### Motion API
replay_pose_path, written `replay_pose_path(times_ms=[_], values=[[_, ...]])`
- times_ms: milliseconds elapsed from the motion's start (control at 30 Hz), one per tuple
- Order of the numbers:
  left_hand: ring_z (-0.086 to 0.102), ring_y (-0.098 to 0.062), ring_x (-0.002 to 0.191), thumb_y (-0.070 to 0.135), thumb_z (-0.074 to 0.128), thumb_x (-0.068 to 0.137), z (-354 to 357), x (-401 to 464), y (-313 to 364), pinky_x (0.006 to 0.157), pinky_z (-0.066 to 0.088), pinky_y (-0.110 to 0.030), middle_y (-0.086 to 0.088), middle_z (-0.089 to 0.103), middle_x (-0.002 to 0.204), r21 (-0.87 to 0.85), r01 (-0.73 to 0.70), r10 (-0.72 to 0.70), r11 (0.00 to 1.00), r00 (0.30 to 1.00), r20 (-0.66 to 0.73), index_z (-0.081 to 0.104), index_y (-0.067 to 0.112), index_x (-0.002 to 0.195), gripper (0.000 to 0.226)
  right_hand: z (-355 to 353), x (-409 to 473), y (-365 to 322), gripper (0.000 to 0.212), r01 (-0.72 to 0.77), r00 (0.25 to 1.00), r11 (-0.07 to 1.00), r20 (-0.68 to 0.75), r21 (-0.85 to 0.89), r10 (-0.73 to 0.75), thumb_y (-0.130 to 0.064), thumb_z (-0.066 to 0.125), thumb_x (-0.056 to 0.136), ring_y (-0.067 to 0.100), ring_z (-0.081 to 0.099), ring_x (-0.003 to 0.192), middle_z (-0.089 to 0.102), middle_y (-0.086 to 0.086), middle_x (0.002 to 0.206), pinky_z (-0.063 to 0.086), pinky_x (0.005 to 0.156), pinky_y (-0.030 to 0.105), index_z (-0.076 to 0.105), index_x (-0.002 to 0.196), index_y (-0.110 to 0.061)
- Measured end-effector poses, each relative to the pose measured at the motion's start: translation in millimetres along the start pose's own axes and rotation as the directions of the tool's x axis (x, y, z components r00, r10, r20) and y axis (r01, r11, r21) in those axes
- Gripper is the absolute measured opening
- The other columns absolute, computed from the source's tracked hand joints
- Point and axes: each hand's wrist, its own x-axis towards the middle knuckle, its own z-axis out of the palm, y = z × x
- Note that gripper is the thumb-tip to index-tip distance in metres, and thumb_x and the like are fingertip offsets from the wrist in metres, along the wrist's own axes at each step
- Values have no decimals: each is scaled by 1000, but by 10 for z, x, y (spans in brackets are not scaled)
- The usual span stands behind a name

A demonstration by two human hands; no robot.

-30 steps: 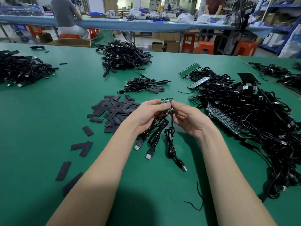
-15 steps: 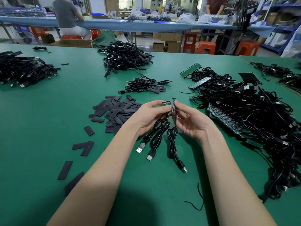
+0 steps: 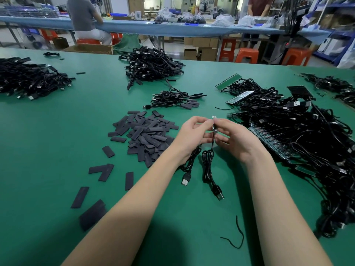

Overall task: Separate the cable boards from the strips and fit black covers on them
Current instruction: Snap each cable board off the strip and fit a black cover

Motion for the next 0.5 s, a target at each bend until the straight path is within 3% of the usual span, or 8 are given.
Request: replay_pose_path(times_ms=[100,167,267,333,433,500], values=[[69,-23,80,7,63,98,17,-27,-5,78,60,-26,-14,71,96,-42,3,0,999,998,69,57,5,111,15,-16,-3,-22,5,4,1000,1000,13,-27,-4,-27,70,91,8,60,58,72,-9,77,52,69,24,71,94,-23],[68,-19,73,1,63,96,4,-44,-21,71,58,-22,-16,69,95,-63,0,5,998,997,80,56,3,111,17,-44,-22,-69,12,6,1000,999,27,-45,-5,-29,70,91,10,63,59,74,-6,86,54,72,25,69,100,-22],[68,-13,65,-1,62,95,8,-62,-44,63,53,-17,-16,67,92,-45,-17,21,999,997,79,55,2,111,18,-88,-51,-196,23,43,997,989,-53,-140,-51,-31,72,91,18,72,87,76,0,107,55,85,31,67,112,-22],[68,-13,65,-1,62,96,22,-51,-75,64,54,-18,-15,65,95,11,-35,34,999,997,76,55,4,109,16,-52,-69,-308,24,114,976,958,-150,-264,-157,-30,74,90,17,70,93,74,4,111,55,86,33,67,112,-23],[68,-13,65,-1,61,96,49,-55,-112,73,59,-26,-12,63,95,95,-55,48,994,996,75,56,4,109,14,173,-79,-449,11,259,907,803,-151,-537,-394,-32,76,86,7,67,83,75,-6,96,54,82,30,71,96,-28],[67,-11,63,-2,61,96,64,-63,-110,71,58,-24,-12,63,91,123,-73,65,990,996,61,57,0,109,15,418,-92,-488,6,346,861,611,-17,-712,-508,-34,74,84,-3,67,78,73,-15,84,52,75,20,72,88,-30]])
